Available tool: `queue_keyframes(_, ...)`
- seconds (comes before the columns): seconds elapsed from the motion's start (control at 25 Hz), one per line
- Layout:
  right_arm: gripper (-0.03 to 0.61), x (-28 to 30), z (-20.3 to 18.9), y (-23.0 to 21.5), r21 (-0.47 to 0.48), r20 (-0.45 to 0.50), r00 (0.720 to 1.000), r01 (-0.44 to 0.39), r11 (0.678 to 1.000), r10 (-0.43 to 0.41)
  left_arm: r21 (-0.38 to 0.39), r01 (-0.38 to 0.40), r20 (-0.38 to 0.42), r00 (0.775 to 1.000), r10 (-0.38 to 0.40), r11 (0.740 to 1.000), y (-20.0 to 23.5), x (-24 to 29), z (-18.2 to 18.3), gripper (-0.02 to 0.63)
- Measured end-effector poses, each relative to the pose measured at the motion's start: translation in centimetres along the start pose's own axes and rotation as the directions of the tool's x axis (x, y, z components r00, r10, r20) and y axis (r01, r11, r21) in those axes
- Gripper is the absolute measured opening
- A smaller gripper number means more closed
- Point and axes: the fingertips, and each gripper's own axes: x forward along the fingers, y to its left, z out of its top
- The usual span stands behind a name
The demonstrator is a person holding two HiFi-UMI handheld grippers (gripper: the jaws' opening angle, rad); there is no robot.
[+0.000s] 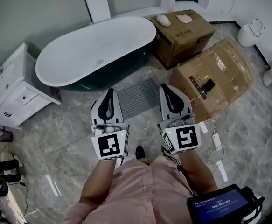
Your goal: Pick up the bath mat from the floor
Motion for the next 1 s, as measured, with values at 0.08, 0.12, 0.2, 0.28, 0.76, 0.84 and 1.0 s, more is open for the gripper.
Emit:
queue_keyframes(0.08,0.018,0.5,-0.2,-0.4,0.001,-0.012,1.000,0.006,1.000,-0.006,-0.010,0.004,-0.010,1.000,-0.004,1.000,0.2,0.6,-0.5,0.026)
queue_keyframes(0.12,0.018,0.6,-0.3,-0.7,0.002,-0.016,1.000,0.010,1.000,-0.010,-0.013,0.007,-0.015,1.000,-0.007,1.000,0.2,0.9,-0.7,0.026)
queue_keyframes(0.2,0.018,0.8,-0.6,-1.3,0.002,-0.019,1.000,0.018,1.000,-0.018,-0.017,0.011,-0.024,1.000,-0.012,1.000,0.0,1.5,-1.2,0.026)
queue_keyframes(0.28,0.018,0.9,-0.9,-2.1,0.004,-0.022,0.999,0.025,1.000,-0.025,-0.017,0.015,-0.033,0.999,-0.015,1.000,-0.3,2.1,-1.7,0.026)
queue_keyframes(0.76,0.018,4.9,-4.8,-9.1,0.062,-0.058,0.998,-0.009,0.998,0.012,0.027,-0.001,-0.106,0.994,0.004,1.000,-3.7,8.6,-4.2,0.026)
queue_keyframes(0.84,0.018,6.1,-5.3,-10.5,0.073,-0.057,0.998,-0.024,0.997,0.028,0.039,-0.010,-0.119,0.993,0.014,0.999,-4.3,10.0,-4.6,0.026)
queue_keyframes(1.0,0.018,8.5,-6.0,-13.4,0.087,-0.049,0.997,-0.048,0.995,0.052,0.066,-0.035,-0.142,0.989,0.044,0.997,-5.2,12.8,-5.2,0.026)
